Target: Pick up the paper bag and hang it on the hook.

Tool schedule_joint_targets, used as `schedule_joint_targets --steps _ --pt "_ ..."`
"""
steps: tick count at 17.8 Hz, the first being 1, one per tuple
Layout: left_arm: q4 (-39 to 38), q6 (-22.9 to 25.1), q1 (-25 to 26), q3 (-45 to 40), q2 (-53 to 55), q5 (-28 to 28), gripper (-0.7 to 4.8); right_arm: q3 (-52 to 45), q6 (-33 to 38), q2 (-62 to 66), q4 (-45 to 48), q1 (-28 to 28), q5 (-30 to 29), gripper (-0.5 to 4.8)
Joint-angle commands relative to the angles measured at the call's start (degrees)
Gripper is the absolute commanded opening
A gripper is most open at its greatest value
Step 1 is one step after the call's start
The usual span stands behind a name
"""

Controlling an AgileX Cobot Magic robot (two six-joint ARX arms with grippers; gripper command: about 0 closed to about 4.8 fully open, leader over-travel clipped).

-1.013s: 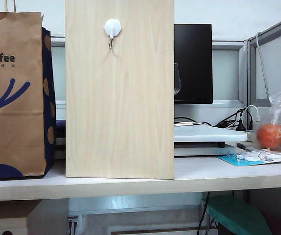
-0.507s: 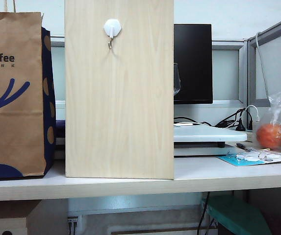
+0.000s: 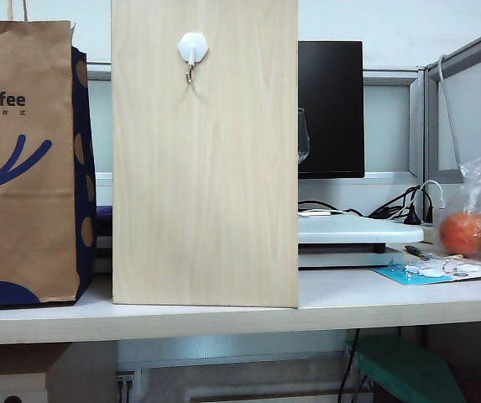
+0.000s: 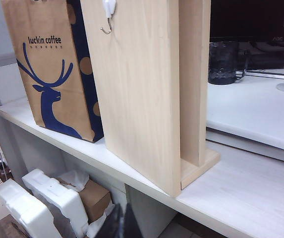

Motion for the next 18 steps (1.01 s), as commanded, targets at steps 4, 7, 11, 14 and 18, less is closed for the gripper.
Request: schedule_joint_targets --steps 4,7,11,14,18 --pt "3.37 18.71 0.22 10.19 22.08 -8.79 1.84 -0.39 0.15 0.00 1.16 0.09 -0.09 0.00" --pt "5.51 18.86 0.22 13.46 32.92 -10.12 2.19 -0.39 0.15 0.00 2.10 0.09 -0.07 0.00" --pt "8.44 18.88 0.22 15.52 39.17 -14.78 3.09 -0.37 0.17 0.00 2.97 0.11 -0.09 0.00" --pt "12.48 19.32 0.28 15.52 42.31 -19.61 2.60 -0.37 0.20 0.00 3.15 0.22 -0.09 0.00" --pt "19.12 19.08 0.22 16.66 50.25 -19.12 1.11 -0.37 0.17 0.00 3.63 0.22 -0.07 0.00"
